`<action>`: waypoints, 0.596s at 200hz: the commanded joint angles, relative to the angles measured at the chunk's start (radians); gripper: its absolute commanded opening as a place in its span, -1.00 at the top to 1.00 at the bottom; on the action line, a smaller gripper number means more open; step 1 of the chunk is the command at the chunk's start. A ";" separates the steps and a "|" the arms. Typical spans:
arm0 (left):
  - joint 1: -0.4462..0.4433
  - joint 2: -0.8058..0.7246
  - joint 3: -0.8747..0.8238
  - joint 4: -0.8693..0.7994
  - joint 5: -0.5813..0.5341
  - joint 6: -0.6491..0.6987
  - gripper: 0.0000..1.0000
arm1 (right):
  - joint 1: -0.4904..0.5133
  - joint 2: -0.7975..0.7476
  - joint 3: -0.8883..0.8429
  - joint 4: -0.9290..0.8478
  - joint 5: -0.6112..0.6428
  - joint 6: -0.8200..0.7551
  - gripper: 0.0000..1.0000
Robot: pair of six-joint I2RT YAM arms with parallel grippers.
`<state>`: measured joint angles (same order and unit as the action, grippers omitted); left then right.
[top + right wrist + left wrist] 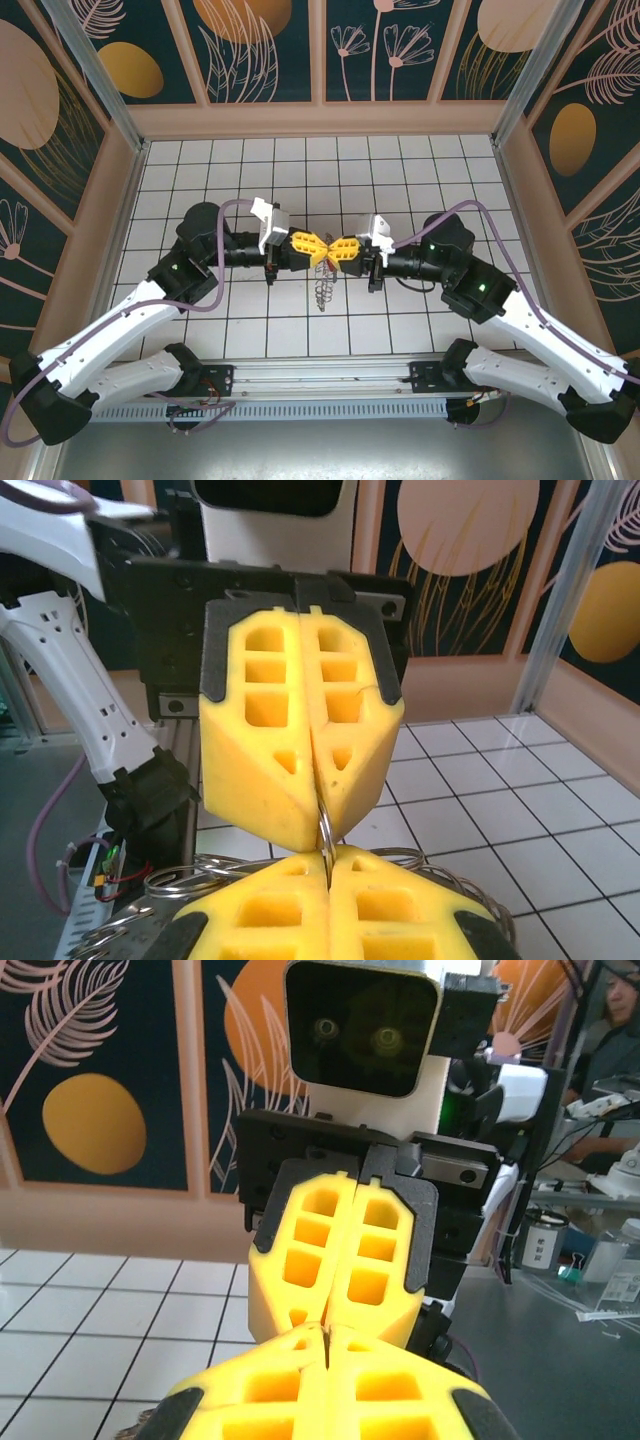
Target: Put the keys on the keyring
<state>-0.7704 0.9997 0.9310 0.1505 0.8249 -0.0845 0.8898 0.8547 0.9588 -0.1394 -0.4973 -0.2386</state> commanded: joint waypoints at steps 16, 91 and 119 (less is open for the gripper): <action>-0.009 0.053 0.106 -0.368 -0.003 0.214 0.85 | -0.025 0.075 0.155 -0.086 0.046 -0.082 1.00; -0.010 0.137 0.191 -0.560 -0.030 0.342 0.77 | -0.032 0.185 0.314 -0.302 0.015 -0.188 1.00; -0.010 0.167 0.222 -0.627 -0.021 0.370 0.85 | -0.044 0.205 0.340 -0.327 -0.021 -0.207 1.00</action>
<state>-0.7609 1.1244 1.1316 -0.3275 0.7506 0.2295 0.8574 1.0519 1.2110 -0.5888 -0.4660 -0.4076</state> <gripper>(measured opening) 0.116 0.046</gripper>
